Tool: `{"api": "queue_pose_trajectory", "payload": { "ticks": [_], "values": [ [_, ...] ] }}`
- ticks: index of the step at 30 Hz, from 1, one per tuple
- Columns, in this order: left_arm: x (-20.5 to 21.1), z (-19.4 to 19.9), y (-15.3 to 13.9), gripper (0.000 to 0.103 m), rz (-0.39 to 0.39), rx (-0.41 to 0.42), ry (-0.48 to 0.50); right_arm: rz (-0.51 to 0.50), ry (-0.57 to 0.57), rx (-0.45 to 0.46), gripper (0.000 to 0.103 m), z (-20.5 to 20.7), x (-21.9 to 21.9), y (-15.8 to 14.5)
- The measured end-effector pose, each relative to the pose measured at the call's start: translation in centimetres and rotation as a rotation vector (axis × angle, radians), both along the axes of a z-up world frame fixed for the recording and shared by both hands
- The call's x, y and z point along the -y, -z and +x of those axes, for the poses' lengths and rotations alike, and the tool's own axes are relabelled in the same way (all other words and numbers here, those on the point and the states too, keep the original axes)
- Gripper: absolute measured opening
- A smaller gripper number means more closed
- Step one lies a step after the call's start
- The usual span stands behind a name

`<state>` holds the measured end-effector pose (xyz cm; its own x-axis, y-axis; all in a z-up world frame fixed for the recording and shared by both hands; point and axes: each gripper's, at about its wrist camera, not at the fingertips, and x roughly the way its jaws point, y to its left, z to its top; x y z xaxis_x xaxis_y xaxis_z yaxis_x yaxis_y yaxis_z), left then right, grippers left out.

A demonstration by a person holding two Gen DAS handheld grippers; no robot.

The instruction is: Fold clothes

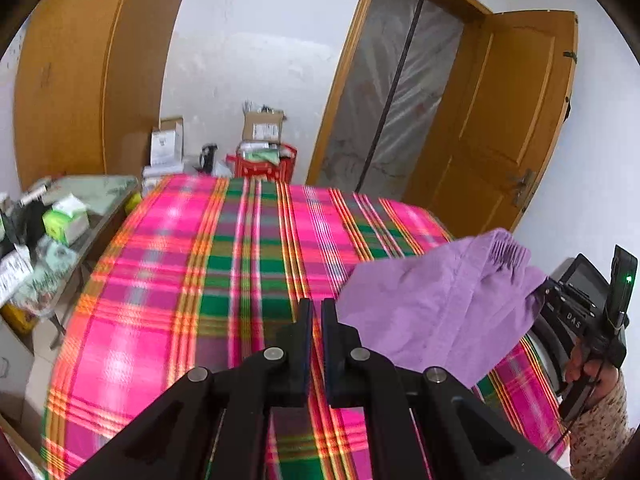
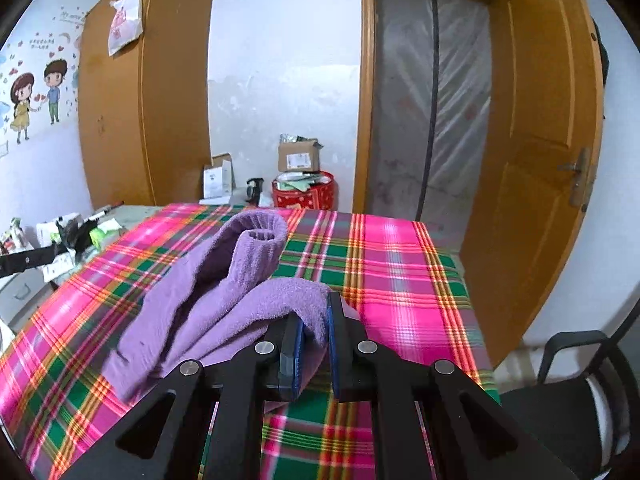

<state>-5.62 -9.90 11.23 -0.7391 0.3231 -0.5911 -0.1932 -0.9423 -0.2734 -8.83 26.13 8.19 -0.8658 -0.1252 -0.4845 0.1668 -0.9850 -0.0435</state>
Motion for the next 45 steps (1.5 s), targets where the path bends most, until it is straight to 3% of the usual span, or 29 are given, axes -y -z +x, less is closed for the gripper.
{"api": "queue_pose_trajectory", "payload": {
  "ticks": [5, 8, 12, 14, 18, 21, 22, 26, 31, 33, 37, 39, 45],
  "values": [
    [-1.4, -0.2, 2.5, 0.004, 0.056, 0.074, 0.057, 0.021, 0.010, 0.048, 0.011, -0.4, -0.5, 1.4],
    [-2.7, -0.4, 3.9, 0.004, 0.048, 0.126, 0.072, 0.028, 0.023, 0.078, 0.013, -0.8, -1.1, 2.7],
    [-4.0, -1.1, 5.8, 0.005, 0.094, 0.233, 0.110, 0.026, 0.032, 0.124, 0.014, -1.1, -1.8, 4.6],
    [-4.3, -0.9, 6.1, 0.005, 0.125, 0.229, 0.117, 0.035, 0.032, 0.142, 0.014, -1.2, -1.9, 5.4],
    [-6.2, -0.1, 6.2, 0.007, 0.006, 0.193, 0.163, 0.039, 0.029, 0.184, 0.018, -1.3, -2.3, 6.9],
    [-7.6, 0.2, 6.8, 0.008, -0.084, 0.197, 0.202, 0.029, 0.022, 0.220, 0.028, -1.3, -2.7, 7.8],
    [-7.7, 0.2, 7.0, 0.008, -0.078, 0.205, 0.212, 0.024, 0.022, 0.227, 0.030, -1.2, -2.8, 8.0],
    [-6.6, -0.7, 8.0, 0.008, 0.086, 0.267, 0.236, 0.005, 0.024, 0.252, 0.037, -0.5, -3.3, 8.9],
    [-5.2, -1.9, 8.9, 0.009, 0.280, 0.321, 0.244, -0.026, 0.012, 0.283, 0.037, 0.8, -3.4, 9.7],
    [-4.8, -2.2, 9.1, 0.016, 0.320, 0.343, 0.221, -0.030, 0.005, 0.289, 0.037, 1.2, -3.3, 9.9],
    [-4.1, -2.5, 9.1, 0.018, 0.388, 0.346, 0.208, -0.059, -0.005, 0.296, 0.037, 1.9, -3.4, 9.9],
    [-4.2, -2.6, 9.0, 0.027, 0.394, 0.353, 0.200, -0.070, -0.009, 0.301, 0.038, 2.2, -3.5, 10.1],
    [-4.2, -3.9, 9.9, 0.028, 0.469, 0.401, 0.148, -0.095, -0.017, 0.329, 0.039, 1.9, -3.7, 10.8]
  ]
}}
